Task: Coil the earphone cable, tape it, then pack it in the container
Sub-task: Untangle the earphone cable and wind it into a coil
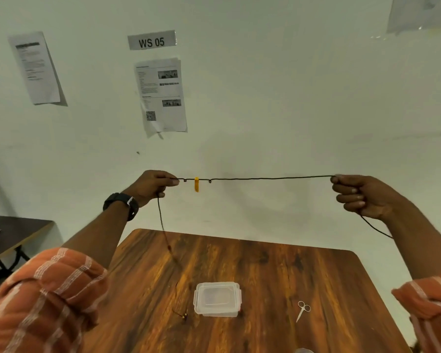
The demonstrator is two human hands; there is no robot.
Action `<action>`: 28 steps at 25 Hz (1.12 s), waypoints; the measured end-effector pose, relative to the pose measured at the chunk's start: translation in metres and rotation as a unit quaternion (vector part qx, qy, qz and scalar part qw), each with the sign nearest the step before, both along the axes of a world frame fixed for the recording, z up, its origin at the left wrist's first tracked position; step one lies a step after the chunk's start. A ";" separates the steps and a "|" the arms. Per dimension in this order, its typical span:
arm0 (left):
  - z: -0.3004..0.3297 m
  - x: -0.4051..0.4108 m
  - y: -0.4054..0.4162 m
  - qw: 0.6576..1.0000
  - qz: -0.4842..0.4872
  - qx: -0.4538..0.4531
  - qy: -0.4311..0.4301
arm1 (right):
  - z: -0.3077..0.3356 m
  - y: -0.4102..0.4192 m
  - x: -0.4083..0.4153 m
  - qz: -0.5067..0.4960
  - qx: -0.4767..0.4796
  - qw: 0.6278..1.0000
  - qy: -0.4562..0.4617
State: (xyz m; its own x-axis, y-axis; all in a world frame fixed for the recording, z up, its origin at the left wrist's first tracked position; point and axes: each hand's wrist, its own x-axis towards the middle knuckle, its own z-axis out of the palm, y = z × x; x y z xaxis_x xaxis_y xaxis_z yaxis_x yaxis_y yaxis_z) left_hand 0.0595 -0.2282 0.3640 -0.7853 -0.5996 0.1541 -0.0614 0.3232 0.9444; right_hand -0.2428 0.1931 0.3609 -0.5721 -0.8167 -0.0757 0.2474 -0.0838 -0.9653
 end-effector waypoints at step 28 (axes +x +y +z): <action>0.098 -0.075 0.114 0.914 -0.162 -0.367 -0.058 | 0.020 -0.161 0.149 -0.283 -0.035 0.919 0.272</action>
